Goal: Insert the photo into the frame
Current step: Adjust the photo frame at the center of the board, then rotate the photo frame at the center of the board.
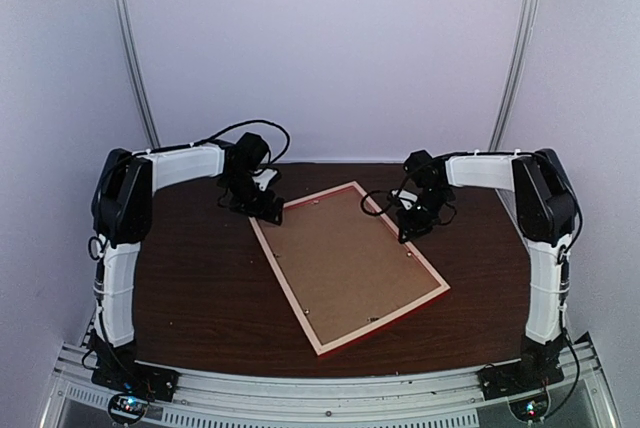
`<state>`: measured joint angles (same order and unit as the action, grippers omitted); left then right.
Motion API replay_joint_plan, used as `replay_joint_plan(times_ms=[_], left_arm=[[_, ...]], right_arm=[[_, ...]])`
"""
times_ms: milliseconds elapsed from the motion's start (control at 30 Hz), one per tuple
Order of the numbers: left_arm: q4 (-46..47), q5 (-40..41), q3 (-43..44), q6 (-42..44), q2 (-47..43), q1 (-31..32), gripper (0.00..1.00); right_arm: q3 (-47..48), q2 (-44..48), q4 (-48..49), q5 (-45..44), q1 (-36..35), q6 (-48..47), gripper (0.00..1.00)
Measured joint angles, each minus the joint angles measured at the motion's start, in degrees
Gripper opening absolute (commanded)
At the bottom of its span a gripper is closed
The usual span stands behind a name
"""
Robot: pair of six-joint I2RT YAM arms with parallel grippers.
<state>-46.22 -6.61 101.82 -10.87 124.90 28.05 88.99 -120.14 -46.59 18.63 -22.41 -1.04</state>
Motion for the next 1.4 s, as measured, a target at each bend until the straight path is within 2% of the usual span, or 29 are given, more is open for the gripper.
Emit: replay_joint_plan(times_ms=[100, 233, 500, 667, 933, 1200, 1400], left_arm=[[-1.1, 0.5, 5.3, 2.2, 4.2, -0.5, 0.91], [-1.9, 1.7, 11.1, 4.7, 8.0, -1.2, 0.91], [-2.0, 1.9, 18.4, 9.9, 13.7, -2.5, 0.85], [-2.1, 1.6, 19.9, 11.3, 16.0, -2.7, 0.77], [-2.0, 1.0, 20.4, 11.3, 16.3, -2.9, 0.41], [0.1, 0.1, 17.3, 8.6, 14.8, -2.7, 0.28], [4.2, 2.5, 6.5, 4.8, 8.5, -3.2, 0.22]], right_arm=[[3.0, -1.9, -1.0, 0.7, 1.1, -1.1, 0.41], [4.9, -2.5, -2.4, 0.9, 1.9, -1.9, 0.49], [5.4, -1.4, -4.2, 0.9, 2.1, -0.7, 0.51], [2.6, 3.8, -4.8, 0.9, 2.1, 0.5, 0.51], [-5.0, 14.1, -5.0, 0.9, 2.1, 4.9, 0.51], [-13.1, 21.7, -5.1, 0.3, 2.1, 10.8, 0.51], [-17.2, 26.0, -5.1, -1.1, 2.1, 15.2, 0.53]])
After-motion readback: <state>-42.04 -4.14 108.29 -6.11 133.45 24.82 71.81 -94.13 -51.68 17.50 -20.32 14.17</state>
